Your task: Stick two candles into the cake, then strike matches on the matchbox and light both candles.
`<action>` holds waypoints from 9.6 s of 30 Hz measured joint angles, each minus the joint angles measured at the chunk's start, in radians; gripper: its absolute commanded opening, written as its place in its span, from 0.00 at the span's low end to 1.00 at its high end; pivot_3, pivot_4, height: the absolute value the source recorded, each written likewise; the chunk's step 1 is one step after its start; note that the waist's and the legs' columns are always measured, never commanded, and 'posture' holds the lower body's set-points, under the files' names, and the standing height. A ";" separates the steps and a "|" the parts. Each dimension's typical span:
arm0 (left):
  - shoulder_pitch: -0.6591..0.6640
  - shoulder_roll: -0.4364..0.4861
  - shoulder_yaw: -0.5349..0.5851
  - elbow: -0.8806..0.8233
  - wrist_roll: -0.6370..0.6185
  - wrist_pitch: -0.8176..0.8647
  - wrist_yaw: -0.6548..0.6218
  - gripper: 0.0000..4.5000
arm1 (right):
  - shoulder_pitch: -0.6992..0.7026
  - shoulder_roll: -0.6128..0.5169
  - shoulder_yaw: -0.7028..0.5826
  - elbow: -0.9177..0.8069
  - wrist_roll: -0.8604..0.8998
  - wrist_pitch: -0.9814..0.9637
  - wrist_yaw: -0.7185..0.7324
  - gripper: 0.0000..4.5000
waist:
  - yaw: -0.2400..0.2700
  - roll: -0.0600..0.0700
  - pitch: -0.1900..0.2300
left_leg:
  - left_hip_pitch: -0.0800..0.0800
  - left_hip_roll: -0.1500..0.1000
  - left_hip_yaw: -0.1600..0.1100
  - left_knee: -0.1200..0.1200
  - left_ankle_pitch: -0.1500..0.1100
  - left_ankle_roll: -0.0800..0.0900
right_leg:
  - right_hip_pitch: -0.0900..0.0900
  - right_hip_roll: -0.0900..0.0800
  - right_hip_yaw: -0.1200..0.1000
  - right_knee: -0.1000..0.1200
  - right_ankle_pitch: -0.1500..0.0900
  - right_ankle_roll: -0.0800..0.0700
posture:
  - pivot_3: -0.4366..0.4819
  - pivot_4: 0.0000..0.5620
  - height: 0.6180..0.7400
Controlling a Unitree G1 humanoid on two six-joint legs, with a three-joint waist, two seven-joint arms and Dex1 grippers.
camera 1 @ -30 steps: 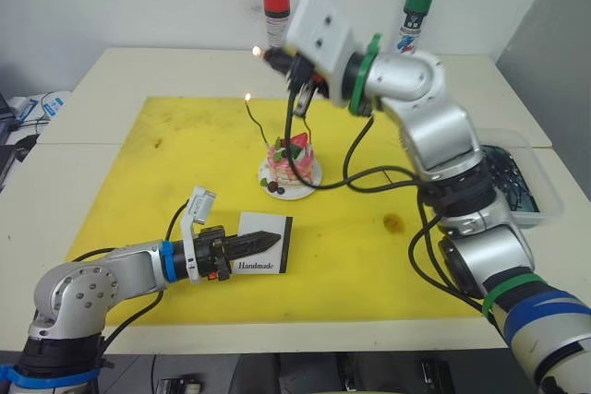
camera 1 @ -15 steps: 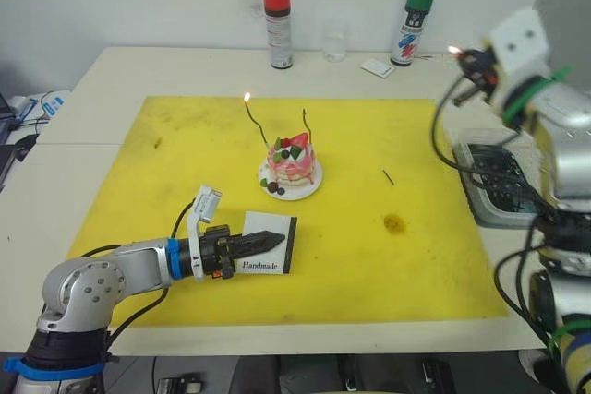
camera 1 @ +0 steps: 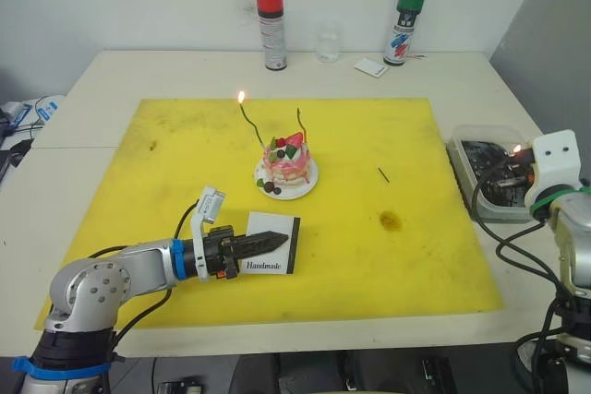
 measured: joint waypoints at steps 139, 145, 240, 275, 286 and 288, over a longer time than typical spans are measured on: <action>-0.219 -0.124 -0.044 0.073 0.016 0.046 0.078 0.00 | -0.085 -0.124 0.690 -0.491 0.218 -0.123 0.418 0.00 | 0.013 -0.003 -0.001 | 0.005 0.000 -0.002 0.002 0.000 0.000 | 0.007 0.000 -0.001 -0.002 0.002 0.004 | 0.48 0.27 1.00; -0.219 -0.123 -0.044 0.072 0.015 0.047 0.077 0.00 | -0.087 -0.104 0.706 -0.478 0.194 -0.138 0.421 0.00 | 0.013 -0.003 -0.001 | 0.005 0.000 -0.002 0.002 0.000 0.000 | 0.007 0.000 -0.002 -0.002 0.002 0.004 | 0.48 0.27 1.00; -0.171 0.025 -0.015 0.019 0.113 0.025 -0.057 0.00 | 0.182 0.156 0.554 -0.158 0.154 -0.353 0.137 0.68 | 0.012 -0.003 -0.001 | 0.005 0.000 -0.002 0.001 0.000 0.000 | 0.006 0.000 -0.002 -0.001 0.001 0.002 | 0.48 0.27 1.00; -0.158 0.039 -0.015 0.018 0.112 0.045 -0.058 0.00 | 0.175 0.210 0.588 -0.241 0.120 -0.129 0.122 0.01 | 0.012 -0.006 -0.003 | 0.008 0.000 -0.001 0.001 0.000 0.000 | 0.008 0.000 0.000 -0.001 0.002 0.003 | 0.48 0.27 1.00; -0.157 0.034 -0.015 0.017 0.112 0.045 -0.058 0.00 | 0.179 0.169 0.608 -0.237 0.071 -0.174 0.110 0.37 | 0.013 -0.006 -0.003 | 0.008 0.000 -0.001 0.001 0.000 0.000 | 0.008 0.000 -0.001 -0.001 0.001 0.003 | 0.48 0.27 1.00; -0.157 0.034 -0.015 0.017 0.112 0.045 -0.057 0.00 | 0.195 0.176 0.608 -0.232 0.067 -0.210 0.107 0.37 | 0.013 -0.006 -0.003 | 0.008 0.000 -0.001 0.000 0.000 0.000 | 0.008 0.000 -0.001 -0.001 0.001 0.003 | 0.48 0.27 1.00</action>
